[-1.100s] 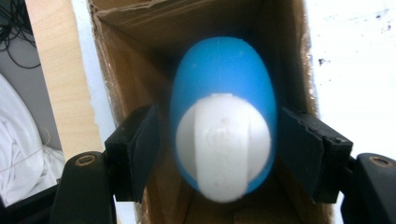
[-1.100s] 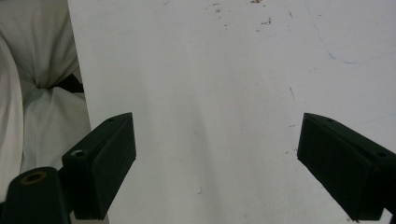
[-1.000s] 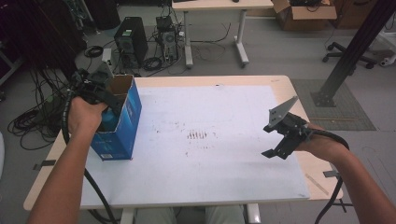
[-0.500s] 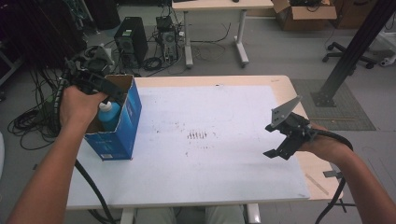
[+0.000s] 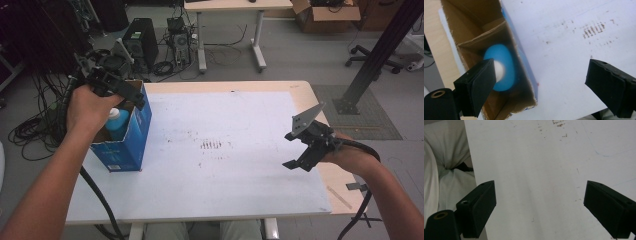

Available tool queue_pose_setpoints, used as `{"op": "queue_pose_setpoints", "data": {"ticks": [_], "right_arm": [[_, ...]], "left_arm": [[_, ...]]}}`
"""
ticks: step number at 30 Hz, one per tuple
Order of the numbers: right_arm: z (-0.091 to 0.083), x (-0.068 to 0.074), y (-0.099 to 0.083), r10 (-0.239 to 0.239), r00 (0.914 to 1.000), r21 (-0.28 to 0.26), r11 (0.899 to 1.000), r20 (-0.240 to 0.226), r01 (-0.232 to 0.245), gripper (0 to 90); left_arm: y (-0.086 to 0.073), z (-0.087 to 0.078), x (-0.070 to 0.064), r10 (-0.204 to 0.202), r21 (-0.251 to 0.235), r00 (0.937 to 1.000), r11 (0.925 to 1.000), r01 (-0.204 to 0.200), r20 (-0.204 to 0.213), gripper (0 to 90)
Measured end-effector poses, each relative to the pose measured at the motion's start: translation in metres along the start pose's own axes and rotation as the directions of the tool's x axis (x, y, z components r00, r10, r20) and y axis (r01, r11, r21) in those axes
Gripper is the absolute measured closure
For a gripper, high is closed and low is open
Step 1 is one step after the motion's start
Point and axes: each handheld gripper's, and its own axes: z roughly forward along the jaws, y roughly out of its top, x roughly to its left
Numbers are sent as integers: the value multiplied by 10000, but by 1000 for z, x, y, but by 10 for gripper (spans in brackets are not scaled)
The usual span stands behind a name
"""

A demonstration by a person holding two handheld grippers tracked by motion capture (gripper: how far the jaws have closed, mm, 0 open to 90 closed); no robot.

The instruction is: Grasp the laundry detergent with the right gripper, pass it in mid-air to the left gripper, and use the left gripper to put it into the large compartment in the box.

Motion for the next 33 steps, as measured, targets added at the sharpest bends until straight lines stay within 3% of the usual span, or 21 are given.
{"op": "queue_pose_setpoints", "data": {"ticks": [5,10,18,23,29,33], "right_arm": [[-1,0,0,16,10000,-76,10000,-1,-16,104],[0,0,2,26,10000,-62,10000,-12,-26,103],[-1,1,4,27,10000,-51,10000,-12,-27,103],[-1,0,3,61,10000,-31,10000,-13,-61,103],[-2,0,5,91,10000,-40,10000,-24,-91,103],[-1,0,5,144,9999,-64,9999,-21,-144,103]], "left_arm": [[2,-5,-14,650,-188,9977,9977,-646,201,90],[6,-8,-33,1360,-363,9903,9902,-1350,297,87],[13,-9,-58,2294,-458,9724,9727,-2275,425,83],[17,-9,-69,2849,-472,9565,9582,-2823,630,76],[23,-4,-79,3242,-498,9424,9458,-3210,824,74],[28,-2,-86,3696,-586,9245,9290,-3655,936,71]]}}
